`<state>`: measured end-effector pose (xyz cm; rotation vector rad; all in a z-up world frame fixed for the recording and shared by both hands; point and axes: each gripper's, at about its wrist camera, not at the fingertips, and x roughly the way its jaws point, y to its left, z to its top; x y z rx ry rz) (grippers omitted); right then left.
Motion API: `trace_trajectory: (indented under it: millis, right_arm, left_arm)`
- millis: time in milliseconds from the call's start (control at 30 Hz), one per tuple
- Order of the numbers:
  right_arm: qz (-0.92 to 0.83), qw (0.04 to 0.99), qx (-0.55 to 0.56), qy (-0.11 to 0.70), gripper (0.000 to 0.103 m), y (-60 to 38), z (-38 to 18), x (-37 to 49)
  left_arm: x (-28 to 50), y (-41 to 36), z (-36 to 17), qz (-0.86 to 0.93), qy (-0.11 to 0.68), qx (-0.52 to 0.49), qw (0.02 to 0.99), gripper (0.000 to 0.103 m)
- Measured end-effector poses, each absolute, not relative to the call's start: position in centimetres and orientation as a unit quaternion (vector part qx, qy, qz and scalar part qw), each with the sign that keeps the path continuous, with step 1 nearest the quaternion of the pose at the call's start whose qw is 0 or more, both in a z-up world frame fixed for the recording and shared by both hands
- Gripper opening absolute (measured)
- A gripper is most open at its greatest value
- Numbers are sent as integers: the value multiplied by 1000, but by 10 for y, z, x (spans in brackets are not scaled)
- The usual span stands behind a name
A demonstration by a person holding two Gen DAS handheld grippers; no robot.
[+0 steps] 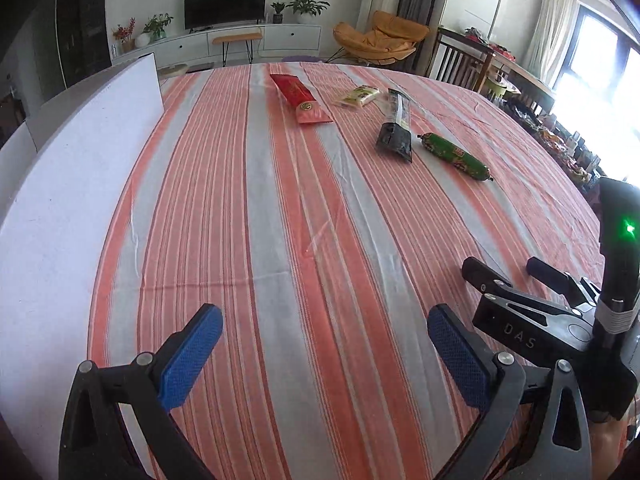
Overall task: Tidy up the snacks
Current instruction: 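Bring both tools back over the table toward the green sausage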
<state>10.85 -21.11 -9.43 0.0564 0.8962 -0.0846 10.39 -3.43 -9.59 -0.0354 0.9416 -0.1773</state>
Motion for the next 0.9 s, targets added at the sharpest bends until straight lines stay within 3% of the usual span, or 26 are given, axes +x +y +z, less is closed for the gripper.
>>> trace_trajectory:
  millis: [233, 900]
  right_arm:
    - [-41, 900, 28, 433, 92, -211, -94, 109]
    - [-41, 900, 28, 433, 92, -211, -95, 109]
  left_arm:
    - [125, -26, -123, -36, 454, 2, 890, 102]
    - [126, -26, -124, -35, 454, 14, 890, 103]
